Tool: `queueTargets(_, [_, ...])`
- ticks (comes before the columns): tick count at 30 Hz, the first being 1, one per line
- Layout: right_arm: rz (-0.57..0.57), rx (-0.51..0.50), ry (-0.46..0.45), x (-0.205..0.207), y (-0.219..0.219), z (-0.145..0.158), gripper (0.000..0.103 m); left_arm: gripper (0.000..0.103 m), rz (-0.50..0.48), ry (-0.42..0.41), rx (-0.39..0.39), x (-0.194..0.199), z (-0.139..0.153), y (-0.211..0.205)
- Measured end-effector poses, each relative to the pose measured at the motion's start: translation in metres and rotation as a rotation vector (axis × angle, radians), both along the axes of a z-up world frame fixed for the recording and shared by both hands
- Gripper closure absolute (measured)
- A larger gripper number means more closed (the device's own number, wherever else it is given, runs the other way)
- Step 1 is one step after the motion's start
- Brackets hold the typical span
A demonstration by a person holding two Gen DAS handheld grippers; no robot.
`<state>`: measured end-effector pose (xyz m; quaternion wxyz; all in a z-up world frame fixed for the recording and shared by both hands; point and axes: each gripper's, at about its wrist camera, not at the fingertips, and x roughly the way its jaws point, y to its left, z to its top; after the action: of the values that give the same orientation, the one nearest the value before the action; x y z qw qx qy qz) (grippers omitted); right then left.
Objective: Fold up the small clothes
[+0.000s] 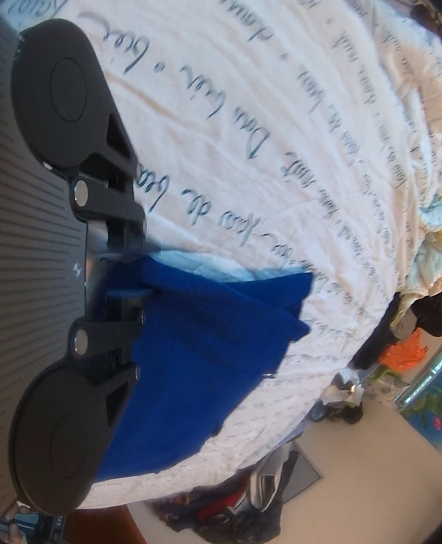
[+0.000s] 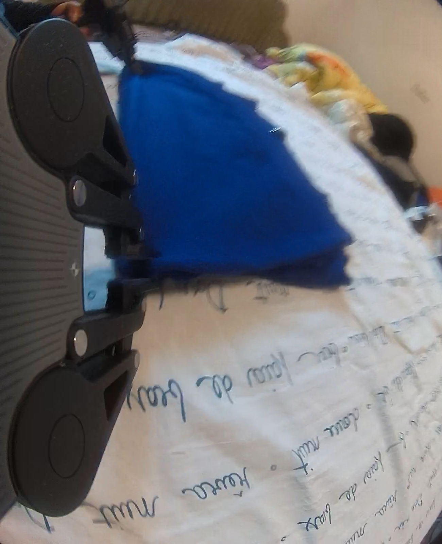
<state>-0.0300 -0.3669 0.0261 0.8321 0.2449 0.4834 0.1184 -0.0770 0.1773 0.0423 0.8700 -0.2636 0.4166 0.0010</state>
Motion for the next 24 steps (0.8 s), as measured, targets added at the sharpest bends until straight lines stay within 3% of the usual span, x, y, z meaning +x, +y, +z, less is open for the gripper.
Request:
queueTargets(2, [-0.064, -0.052, -0.089, -0.002, -0.004, 0.020, 0.055, 0.053, 0.033, -0.087, 0.088, -0.003, 0.025, 0.004])
queueTargets(3, [-0.091, -0.079, -0.169, 0.002, -0.005, 0.034, 0.036, 0.043, 0.030, -0.137, 0.145, 0.001, 0.041, 0.002])
queueTargets(4, [-0.095, -0.091, -0.234, 0.007, -0.003, 0.043, 0.030, 0.037, 0.017, -0.181, 0.191, 0.008, 0.052, -0.004])
queueTargets(6, [-0.047, -0.081, -0.317, 0.033, 0.010, 0.056, 0.030, 0.036, -0.046, -0.259, 0.290, 0.033, 0.068, -0.027])
queueTargets(8, [0.027, -0.082, -0.349, 0.074, 0.031, 0.056, 0.030, 0.033, -0.125, -0.296, 0.413, 0.070, 0.064, -0.059])
queueTargets(11, [0.062, -0.218, -0.320, 0.142, 0.058, 0.037, 0.032, 0.038, -0.187, -0.229, 0.569, 0.136, 0.036, -0.095])
queueTargets(13, [0.050, -0.266, -0.286, 0.176, 0.066, 0.024, 0.031, 0.050, -0.187, -0.141, 0.601, 0.176, 0.014, -0.102])
queueTargets(15, [0.056, -0.234, -0.250, 0.198, 0.069, 0.012, 0.031, 0.060, -0.206, -0.098, 0.597, 0.199, 0.002, -0.105])
queueTargets(16, [0.079, -0.197, -0.244, 0.204, 0.071, 0.005, 0.039, 0.080, -0.225, -0.114, 0.579, 0.201, -0.002, -0.104])
queueTargets(17, [0.118, -0.164, -0.248, 0.207, 0.074, 0.000, 0.058, 0.094, -0.245, -0.132, 0.570, 0.202, -0.002, -0.105])
queueTargets(18, [0.146, -0.173, -0.248, 0.209, 0.079, -0.004, 0.097, 0.096, -0.239, -0.151, 0.592, 0.202, 0.000, -0.107])
queueTargets(21, [0.120, -0.140, -0.333, 0.200, 0.067, 0.006, 0.098, 0.096, -0.165, -0.287, 0.618, 0.191, 0.016, -0.103])
queueTargets(22, [0.087, -0.121, -0.360, 0.197, 0.060, 0.006, 0.098, 0.096, -0.150, -0.299, 0.624, 0.193, 0.018, -0.103])
queueTargets(24, [0.068, -0.113, -0.317, 0.201, 0.055, -0.009, 0.098, 0.096, -0.162, -0.243, 0.642, 0.208, 0.002, -0.106])
